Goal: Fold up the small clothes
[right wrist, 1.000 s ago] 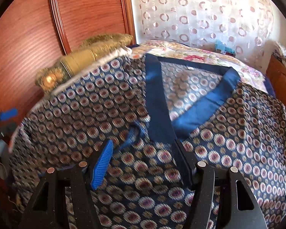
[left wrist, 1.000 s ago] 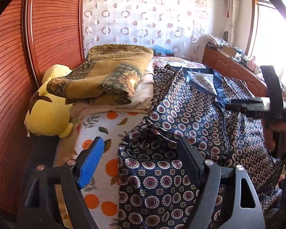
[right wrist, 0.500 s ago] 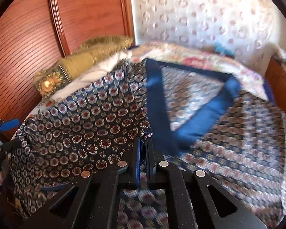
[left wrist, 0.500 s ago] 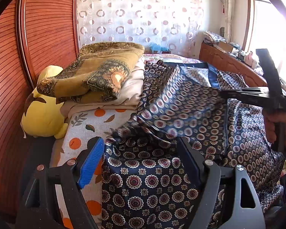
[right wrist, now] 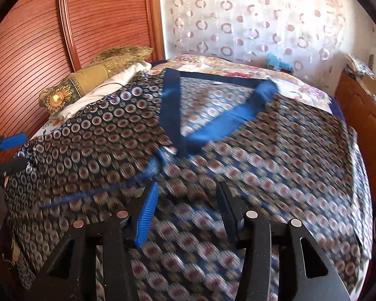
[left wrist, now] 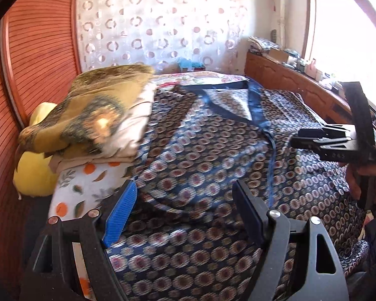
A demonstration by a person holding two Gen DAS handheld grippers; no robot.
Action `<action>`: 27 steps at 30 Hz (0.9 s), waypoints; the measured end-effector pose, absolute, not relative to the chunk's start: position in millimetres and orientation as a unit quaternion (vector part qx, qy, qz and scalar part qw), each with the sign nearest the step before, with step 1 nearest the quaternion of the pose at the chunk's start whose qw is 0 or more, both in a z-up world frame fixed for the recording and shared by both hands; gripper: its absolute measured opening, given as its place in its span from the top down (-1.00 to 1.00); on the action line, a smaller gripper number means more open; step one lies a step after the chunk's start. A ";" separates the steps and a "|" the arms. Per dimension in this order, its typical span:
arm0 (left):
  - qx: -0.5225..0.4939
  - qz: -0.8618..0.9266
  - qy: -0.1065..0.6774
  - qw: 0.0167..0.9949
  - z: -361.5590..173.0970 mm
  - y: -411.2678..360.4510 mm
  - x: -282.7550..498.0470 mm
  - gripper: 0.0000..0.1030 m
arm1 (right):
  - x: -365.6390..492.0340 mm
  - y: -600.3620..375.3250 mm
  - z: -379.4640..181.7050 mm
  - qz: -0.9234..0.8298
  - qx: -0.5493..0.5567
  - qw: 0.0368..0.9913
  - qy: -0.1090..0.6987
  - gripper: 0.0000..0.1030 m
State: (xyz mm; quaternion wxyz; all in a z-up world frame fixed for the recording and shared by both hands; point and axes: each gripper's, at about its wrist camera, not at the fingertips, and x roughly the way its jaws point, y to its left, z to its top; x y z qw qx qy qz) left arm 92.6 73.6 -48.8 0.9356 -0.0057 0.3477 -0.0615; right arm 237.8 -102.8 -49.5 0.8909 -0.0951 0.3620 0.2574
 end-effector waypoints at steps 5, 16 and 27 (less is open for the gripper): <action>0.011 -0.089 0.349 0.933 -48.0 41.0 106.0 -0.54 | 216.8 -143.4 -48.9 0.230 -0.092 0.898 0.362 -0.11; 0.037 -0.146 0.389 0.909 -64.8 -19.8 138.4 -0.54 | 194.5 -190.7 -62.5 0.189 -0.095 0.899 0.385 -0.11; 0.067 -0.151 0.419 0.893 -85.3 -45.8 143.0 -0.56 | 172.9 -255.5 -46.9 0.167 -0.054 0.912 0.370 -0.11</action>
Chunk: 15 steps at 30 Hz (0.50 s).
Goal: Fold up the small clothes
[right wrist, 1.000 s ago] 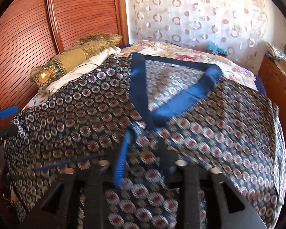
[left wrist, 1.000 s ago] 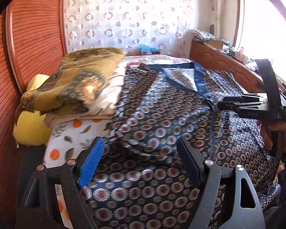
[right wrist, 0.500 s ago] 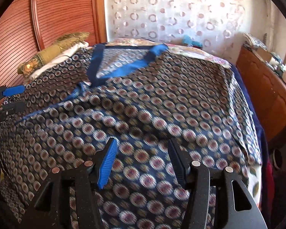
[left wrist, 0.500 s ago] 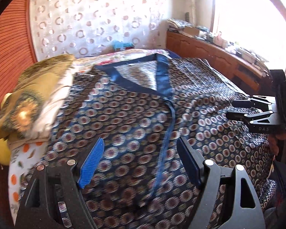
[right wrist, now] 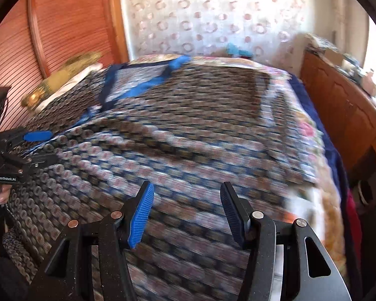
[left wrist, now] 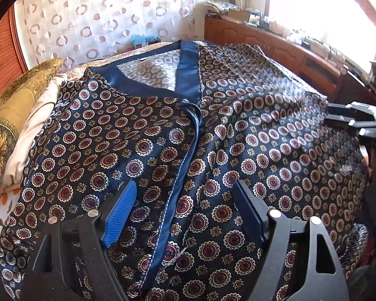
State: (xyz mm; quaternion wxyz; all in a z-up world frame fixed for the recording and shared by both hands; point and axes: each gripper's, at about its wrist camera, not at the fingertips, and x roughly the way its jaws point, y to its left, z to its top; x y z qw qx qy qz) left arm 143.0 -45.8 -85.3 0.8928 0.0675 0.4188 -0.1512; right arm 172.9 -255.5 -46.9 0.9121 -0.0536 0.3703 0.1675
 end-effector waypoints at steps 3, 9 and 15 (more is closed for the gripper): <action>0.070 -0.153 0.418 0.893 -85.5 -48.5 141.0 -0.60 | 170.1 -300.8 -46.6 0.132 -0.038 0.916 0.376 -0.11; 0.068 -0.153 0.416 0.894 -86.5 -47.8 142.2 -0.62 | 182.9 -368.4 -55.5 0.061 -0.038 0.915 0.397 -0.11; 0.069 -0.154 0.417 0.893 -88.2 -48.1 146.1 -0.64 | 205.2 -385.8 -60.6 0.068 0.001 0.911 0.406 -0.11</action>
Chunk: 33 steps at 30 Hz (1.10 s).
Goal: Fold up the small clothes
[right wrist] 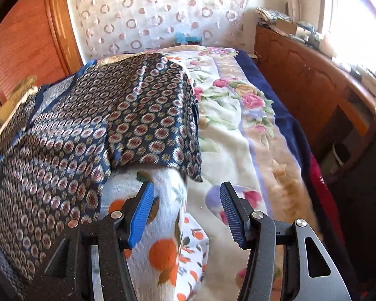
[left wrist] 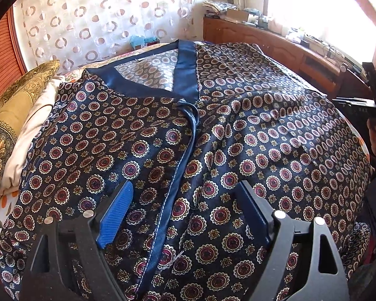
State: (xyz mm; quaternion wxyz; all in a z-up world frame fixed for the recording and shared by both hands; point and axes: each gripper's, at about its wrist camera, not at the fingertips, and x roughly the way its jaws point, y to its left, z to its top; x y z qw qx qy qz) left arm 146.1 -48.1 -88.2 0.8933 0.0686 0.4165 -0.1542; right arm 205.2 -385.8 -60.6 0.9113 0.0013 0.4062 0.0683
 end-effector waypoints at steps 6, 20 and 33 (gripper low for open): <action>0.068 -0.155 0.415 0.894 -87.9 -47.5 143.9 -0.64 | 230.4 -395.2 -62.8 0.090 0.046 0.908 0.407 0.05; 0.067 -0.154 0.414 0.895 -87.8 -47.0 143.8 -0.64 | 220.6 -372.5 -16.4 0.083 0.011 0.952 0.295 0.94; 0.064 -0.153 0.412 0.896 -87.9 -47.3 142.8 -0.64 | 187.9 -300.7 -50.4 0.196 -0.086 0.905 0.369 0.82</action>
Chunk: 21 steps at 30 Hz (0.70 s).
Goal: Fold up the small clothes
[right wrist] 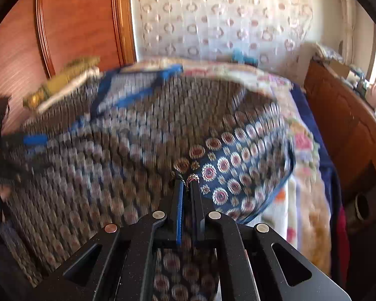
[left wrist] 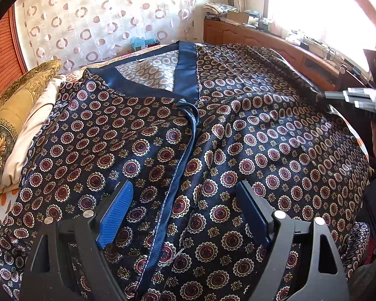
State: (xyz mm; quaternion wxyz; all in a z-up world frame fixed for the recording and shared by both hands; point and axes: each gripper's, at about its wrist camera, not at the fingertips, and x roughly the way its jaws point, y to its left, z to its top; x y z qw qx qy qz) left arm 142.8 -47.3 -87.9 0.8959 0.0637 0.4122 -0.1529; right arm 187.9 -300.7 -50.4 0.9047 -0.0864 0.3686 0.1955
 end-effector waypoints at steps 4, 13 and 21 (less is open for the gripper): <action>0.063 -0.153 0.412 0.896 -88.0 -46.9 142.8 -0.64 | 172.8 -321.6 -63.1 0.185 -0.075 0.901 0.384 0.41; 0.064 -0.153 0.412 0.896 -87.7 -46.8 142.8 -0.64 | 178.8 -377.7 -52.6 0.101 -0.003 0.926 0.364 0.17; 0.058 -0.150 0.409 0.898 -86.5 -45.8 141.4 -0.64 | 263.7 -382.6 -81.7 0.067 0.077 0.902 0.420 0.16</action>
